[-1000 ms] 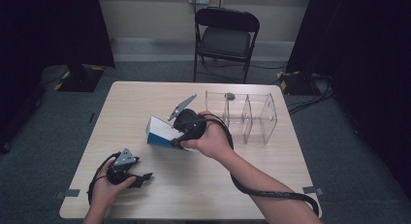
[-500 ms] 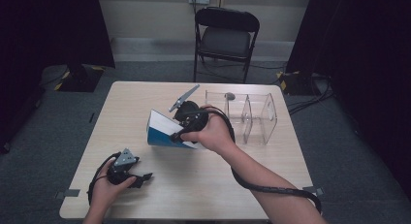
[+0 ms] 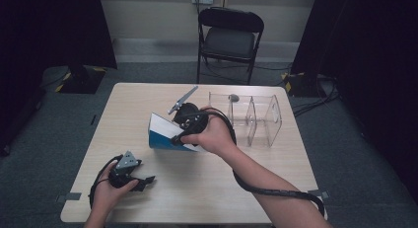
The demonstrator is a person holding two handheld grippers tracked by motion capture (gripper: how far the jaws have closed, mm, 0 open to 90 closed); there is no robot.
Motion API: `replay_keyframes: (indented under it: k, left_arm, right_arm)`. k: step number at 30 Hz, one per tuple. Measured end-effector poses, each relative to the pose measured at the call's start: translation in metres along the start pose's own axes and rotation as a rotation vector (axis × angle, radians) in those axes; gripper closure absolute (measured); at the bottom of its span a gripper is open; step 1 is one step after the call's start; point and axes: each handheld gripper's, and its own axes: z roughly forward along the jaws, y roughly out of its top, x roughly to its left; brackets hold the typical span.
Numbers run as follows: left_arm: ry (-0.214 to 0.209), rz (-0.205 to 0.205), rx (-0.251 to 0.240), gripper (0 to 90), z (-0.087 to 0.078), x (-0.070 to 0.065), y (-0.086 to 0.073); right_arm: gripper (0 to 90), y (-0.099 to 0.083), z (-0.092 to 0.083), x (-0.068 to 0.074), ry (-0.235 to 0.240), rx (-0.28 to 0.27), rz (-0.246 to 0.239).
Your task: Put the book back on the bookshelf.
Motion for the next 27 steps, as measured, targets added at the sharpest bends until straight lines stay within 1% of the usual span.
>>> replay_keyframes:
  k: [1, 4, 6, 7, 9, 13, 17, 19, 20, 23, 24, 27]
  left_arm:
    - [0.0, 0.0, 0.0, 15.6, 0.0, 0.0, 0.0]
    - [0.0, -0.001, 0.0, 15.5, 0.0, 0.0, 0.0]
    - [0.0, -0.002, -0.001, 15.6, 0.0, 0.0, 0.0]
    - [-0.001, 0.006, 0.0, 15.6, 0.0, 0.001, 0.0]
    - [0.0, -0.001, 0.0, 15.6, 0.0, 0.0, 0.0]
    - [0.001, 0.003, -0.001, 15.6, 0.0, 0.0, 0.0]
    - [0.0, 0.0, 0.0, 15.6, 0.0, 0.0, 0.0]
    - [-0.001, 0.01, 0.003, 15.6, 0.0, 0.001, 0.0]
    - [-0.001, 0.004, -0.002, 15.6, 0.0, 0.001, 0.0]
    - [-0.001, -0.003, -0.002, 15.6, 0.0, 0.0, 0.0]
    - [-0.001, -0.002, -0.001, 15.6, 0.0, 0.0, 0.0]
    - [0.0, 0.002, 0.0, 15.6, 0.0, 0.0, 0.0]
  right_arm:
    - [61.9, 0.0, -0.001, 0.001, -0.001, -0.001, -0.005]
    - [61.9, 0.001, -0.004, 0.002, 0.009, 0.005, 0.003]
    - [61.8, 0.002, -0.008, 0.003, 0.02, 0.007, 0.02]
    - [61.8, 0.002, -0.01, 0.002, 0.024, 0.002, 0.023]
    - [61.6, 0.003, -0.013, 0.0, 0.032, 0.001, 0.039]
    - [61.3, 0.006, -0.011, -0.004, 0.036, -0.015, 0.056]
    - [61.0, 0.011, -0.011, -0.009, 0.041, -0.021, 0.054]
    - [60.8, 0.013, -0.011, -0.012, 0.044, -0.02, 0.056]
    - [60.7, 0.014, -0.011, -0.013, 0.047, -0.02, 0.058]
    - [60.4, 0.017, -0.01, -0.017, 0.044, -0.031, 0.047]
    - [60.3, 0.018, -0.01, -0.018, 0.047, -0.03, 0.051]
    - [59.9, 0.019, -0.009, -0.021, 0.047, -0.041, 0.041]
